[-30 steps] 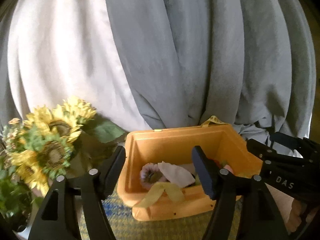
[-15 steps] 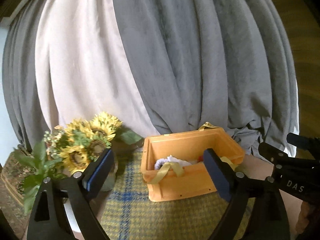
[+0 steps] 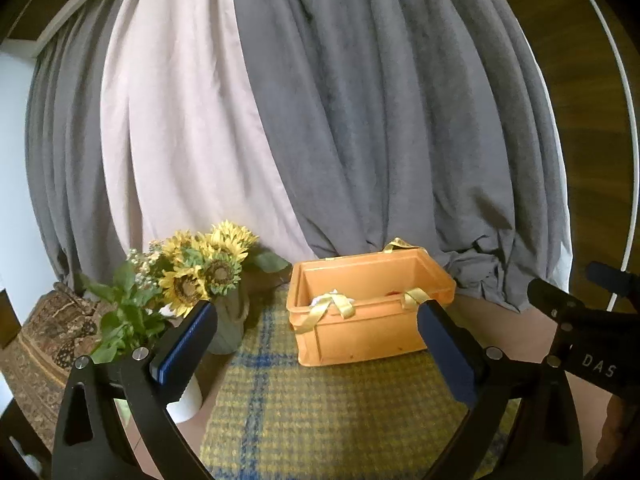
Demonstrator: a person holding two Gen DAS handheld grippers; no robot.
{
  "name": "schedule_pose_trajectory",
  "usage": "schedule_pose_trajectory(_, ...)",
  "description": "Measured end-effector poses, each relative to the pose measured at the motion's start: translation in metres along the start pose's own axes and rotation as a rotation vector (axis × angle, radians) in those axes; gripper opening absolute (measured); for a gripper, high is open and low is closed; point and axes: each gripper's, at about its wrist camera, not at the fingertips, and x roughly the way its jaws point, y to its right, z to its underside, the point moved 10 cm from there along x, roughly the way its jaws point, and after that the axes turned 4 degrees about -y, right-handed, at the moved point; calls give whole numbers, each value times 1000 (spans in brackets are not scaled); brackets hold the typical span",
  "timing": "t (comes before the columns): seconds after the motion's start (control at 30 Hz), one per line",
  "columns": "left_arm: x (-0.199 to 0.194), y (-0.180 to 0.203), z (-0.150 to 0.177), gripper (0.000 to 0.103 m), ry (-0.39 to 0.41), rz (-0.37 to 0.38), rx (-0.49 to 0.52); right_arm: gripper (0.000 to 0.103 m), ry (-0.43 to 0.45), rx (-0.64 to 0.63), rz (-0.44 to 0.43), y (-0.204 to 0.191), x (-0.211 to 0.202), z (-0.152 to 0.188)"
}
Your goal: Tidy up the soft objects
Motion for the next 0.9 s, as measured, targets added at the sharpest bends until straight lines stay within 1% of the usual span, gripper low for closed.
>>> schedule_pose_trajectory(0.07,-12,2,4,103,0,5,-5,91,6,-4,-1,3,-14,3)
schedule_pose_trajectory(0.3,-56,7,17,103,3,-16,-15,92,25,-18,-27,9,-53,16)
schedule_pose_trajectory(0.4,-72,8,24,103,-5,-11,-23,92,25,-21,-38,11,-68,24)
schedule_pose_trajectory(0.5,-86,11,32,103,-18,-4,-29,92,22,-19,-47,14,-82,32)
schedule_pose_trajectory(0.63,-102,13,40,103,-17,-14,-30,92,21,-11,-49,19,-100,41)
schedule_pose_trajectory(0.9,-128,14,51,103,-19,10,-46,92,35,-17,-46,20,-128,53)
